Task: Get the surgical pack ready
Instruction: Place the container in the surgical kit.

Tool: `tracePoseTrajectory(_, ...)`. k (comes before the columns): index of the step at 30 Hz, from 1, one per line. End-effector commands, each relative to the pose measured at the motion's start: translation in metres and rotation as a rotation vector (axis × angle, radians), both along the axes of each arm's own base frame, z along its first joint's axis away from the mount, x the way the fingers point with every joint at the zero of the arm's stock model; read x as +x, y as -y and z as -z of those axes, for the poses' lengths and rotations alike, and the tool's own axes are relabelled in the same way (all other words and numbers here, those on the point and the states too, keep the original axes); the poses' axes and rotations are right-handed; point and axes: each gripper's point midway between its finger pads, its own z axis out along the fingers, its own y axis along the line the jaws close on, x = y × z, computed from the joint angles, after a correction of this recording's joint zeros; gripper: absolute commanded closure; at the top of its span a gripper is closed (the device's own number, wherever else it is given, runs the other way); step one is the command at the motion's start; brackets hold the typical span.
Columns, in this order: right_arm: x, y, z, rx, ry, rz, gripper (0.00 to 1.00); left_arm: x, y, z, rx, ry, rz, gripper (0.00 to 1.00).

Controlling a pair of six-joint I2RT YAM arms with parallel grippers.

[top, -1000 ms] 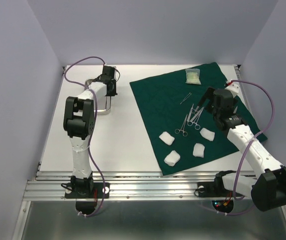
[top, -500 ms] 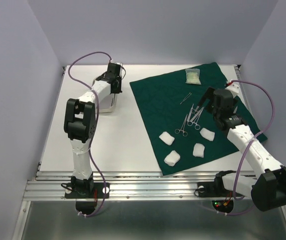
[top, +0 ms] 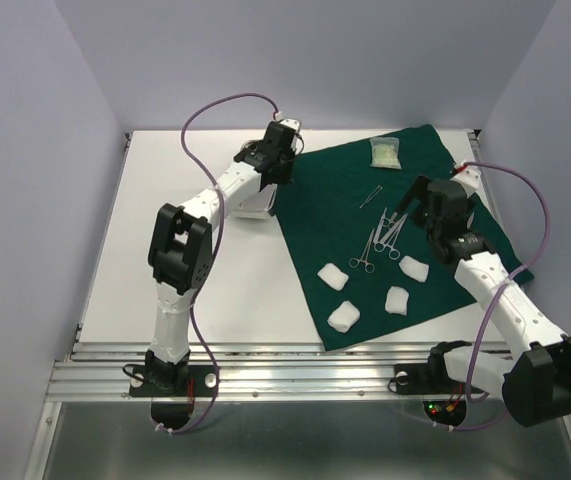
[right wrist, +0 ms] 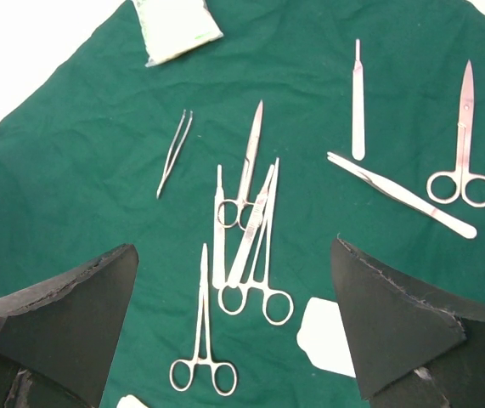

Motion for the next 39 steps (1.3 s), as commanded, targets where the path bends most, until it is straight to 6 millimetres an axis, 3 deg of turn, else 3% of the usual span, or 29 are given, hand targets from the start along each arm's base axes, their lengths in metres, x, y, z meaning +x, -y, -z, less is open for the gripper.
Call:
tracePoseTrajectory(1, -0.003, 0.003, -0.006, 0.002, 0.032, 0.018, 0.0, 0.017, -0.021, -0.042, -0.015, 0.096, -0.076, 1.0)
tracePoseTrajectory(9, 0.0, -0.001, -0.002, 0.016, 0.021, 0.008, 0.0, 0.009, -0.013, -0.041, -0.022, 0.092, -0.074, 1.0)
tracePoseTrajectory(17, 0.0, -0.003, -0.003, 0.025, 0.021, 0.0, 0.0, -0.006, 0.027, -0.027, -0.077, 0.054, -0.065, 1.0)
tracePoseTrajectory(31, 0.0, -0.004, 0.006, 0.028, -0.009, 0.005, 0.0, -0.023, 0.076, 0.002, -0.088, 0.019, -0.072, 1.0)
tracePoseTrajectory(33, 0.0, -0.004, 0.007, 0.028, -0.019, 0.007, 0.0, -0.025, 0.078, 0.011, -0.087, -0.003, -0.067, 0.92)
tracePoseTrajectory(34, 0.001, -0.004, 0.008, 0.027, -0.026, 0.009, 0.0, -0.027, 0.08, 0.013, -0.092, -0.014, -0.055, 0.76)
tracePoseTrajectory(36, 0.001, -0.004, 0.009, 0.029, -0.033, 0.009, 0.0, -0.03, 0.083, 0.014, -0.1, -0.026, -0.039, 0.58)
tracePoseTrajectory(39, 0.003, -0.006, 0.011, 0.036, -0.042, 0.004, 0.0, -0.032, 0.085, 0.003, -0.114, -0.015, -0.018, 0.41)
